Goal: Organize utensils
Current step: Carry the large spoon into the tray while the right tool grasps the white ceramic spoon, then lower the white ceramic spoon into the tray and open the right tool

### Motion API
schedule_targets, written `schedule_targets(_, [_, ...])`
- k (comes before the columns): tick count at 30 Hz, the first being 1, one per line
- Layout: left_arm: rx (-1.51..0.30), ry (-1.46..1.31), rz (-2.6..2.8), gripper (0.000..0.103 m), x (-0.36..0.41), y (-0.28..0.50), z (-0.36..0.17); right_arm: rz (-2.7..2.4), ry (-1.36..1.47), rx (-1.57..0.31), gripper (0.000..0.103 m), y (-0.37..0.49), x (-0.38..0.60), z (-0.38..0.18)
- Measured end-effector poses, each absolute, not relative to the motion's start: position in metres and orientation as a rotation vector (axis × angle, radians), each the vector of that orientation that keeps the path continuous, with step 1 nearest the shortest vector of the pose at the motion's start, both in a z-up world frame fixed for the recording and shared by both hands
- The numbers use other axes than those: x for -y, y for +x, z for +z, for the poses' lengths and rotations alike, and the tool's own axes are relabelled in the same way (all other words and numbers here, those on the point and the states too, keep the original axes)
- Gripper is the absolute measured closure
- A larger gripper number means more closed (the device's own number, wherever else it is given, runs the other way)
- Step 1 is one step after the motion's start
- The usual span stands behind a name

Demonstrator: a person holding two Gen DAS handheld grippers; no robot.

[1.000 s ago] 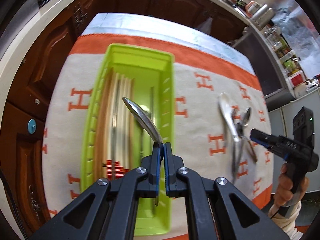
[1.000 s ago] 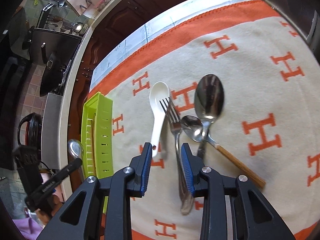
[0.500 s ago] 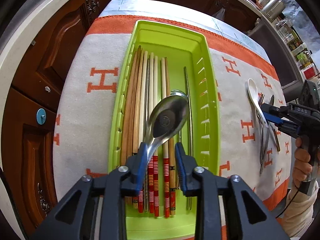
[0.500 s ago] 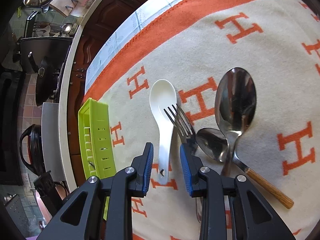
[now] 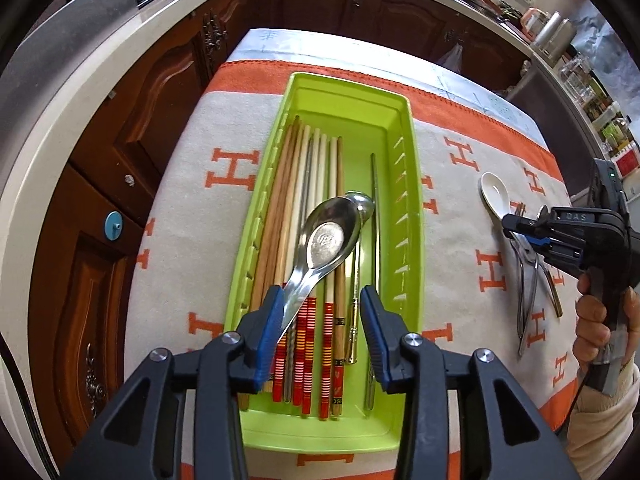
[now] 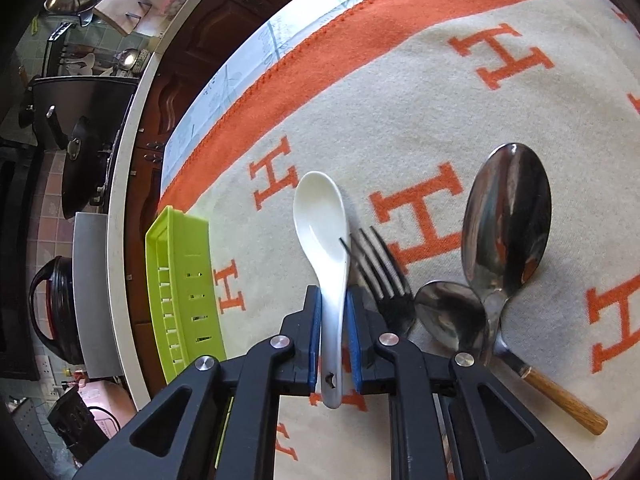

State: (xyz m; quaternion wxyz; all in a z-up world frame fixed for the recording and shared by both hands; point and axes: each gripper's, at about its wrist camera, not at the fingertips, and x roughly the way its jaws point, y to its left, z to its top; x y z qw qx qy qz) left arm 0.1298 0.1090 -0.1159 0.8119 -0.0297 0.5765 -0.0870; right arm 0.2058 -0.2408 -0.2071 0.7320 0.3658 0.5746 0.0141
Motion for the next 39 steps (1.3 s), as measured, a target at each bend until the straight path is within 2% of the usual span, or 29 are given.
schedule_targets(3, [-1.222, -0.096, -0.153, 0.065, -0.116, 0.127, -0.115, 0.064, 0.821, -1.254, 0.097, 0.200, 0.234, -0.197])
schedule_targets(7, [-1.196, -0.114, -0.118, 0.058, -0.123, 0.127, -0.110, 0.130, 0.832, -1.243, 0.097, 0.199, 0.211, -0.177])
schedule_targets(18, [-1.140, -0.202, -0.094, 0.057, -0.141, 0.123, -0.100, 0.195, 0.777, -1.219, 0.097, 0.215, 0.116, -0.118])
schedule_targets(24, [-1.120, -0.227, -0.065, 0.057, -0.152, 0.120, -0.101, 0.072, 0.626, -1.248, 0.097, 0.253, 0.063, -0.122])
schedule_targets(33, [-1.122, -0.280, -0.014, 0.050, -0.175, 0.113, -0.104, -0.079, 0.384, -1.298, 0.096, 0.286, 0.019, -0.147])
schedule_targets(37, [-1.113, -0.288, 0.001, 0.046, -0.184, 0.107, -0.105, -0.032, 0.352, -1.338, 0.086, 0.281, 0.006, -0.152])
schedule_targets(39, [-1.117, -0.299, 0.012, 0.045, -0.190, 0.104, -0.107, -0.002, 0.356, -1.335, 0.074, 0.275, 0.004, -0.151])
